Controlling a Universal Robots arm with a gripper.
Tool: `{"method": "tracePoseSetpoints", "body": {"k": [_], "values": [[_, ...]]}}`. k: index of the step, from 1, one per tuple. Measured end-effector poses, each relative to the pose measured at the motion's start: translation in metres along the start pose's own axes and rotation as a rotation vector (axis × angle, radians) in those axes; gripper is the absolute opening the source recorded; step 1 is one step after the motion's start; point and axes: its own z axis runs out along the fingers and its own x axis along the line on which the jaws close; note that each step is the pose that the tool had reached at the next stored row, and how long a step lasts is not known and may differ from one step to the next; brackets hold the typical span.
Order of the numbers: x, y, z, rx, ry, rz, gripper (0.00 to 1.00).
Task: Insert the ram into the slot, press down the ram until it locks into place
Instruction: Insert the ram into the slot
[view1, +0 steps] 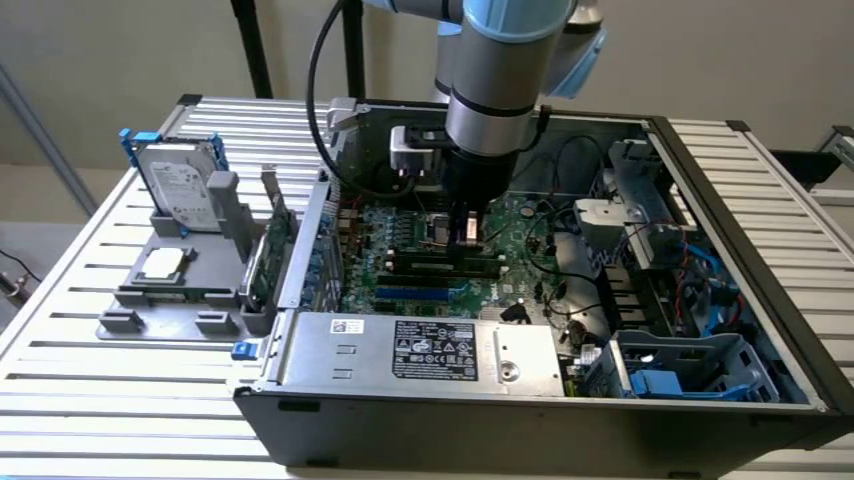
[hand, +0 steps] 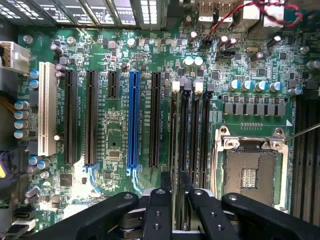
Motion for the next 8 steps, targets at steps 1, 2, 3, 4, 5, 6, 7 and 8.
{"method": "tracePoseSetpoints", "body": {"k": [1,2,3,4,5,6,7,8], "values": [[0.0,0.0002,-0.0035,0.0,0.0001,0.0,0.22],[0.0,0.0005,-0.0068,0.0,-0.0001,0.0,0.22],[0.0,0.0008,-0.0097,0.0,0.0001,0.0,0.22],[0.0,0.0014,-0.0152,0.0001,-0.0001,0.0,0.19],[0.0,0.0015,-0.017,0.0,0.0,0.0,0.19],[0.0,0.0015,-0.0173,0.0,-0.0001,0.0,0.13],[0.0,0.0015,-0.0173,0.0001,-0.0003,0.0,0.11],[0.0,0.0015,-0.0173,0.0002,-0.0005,0.0,0.11]]}}
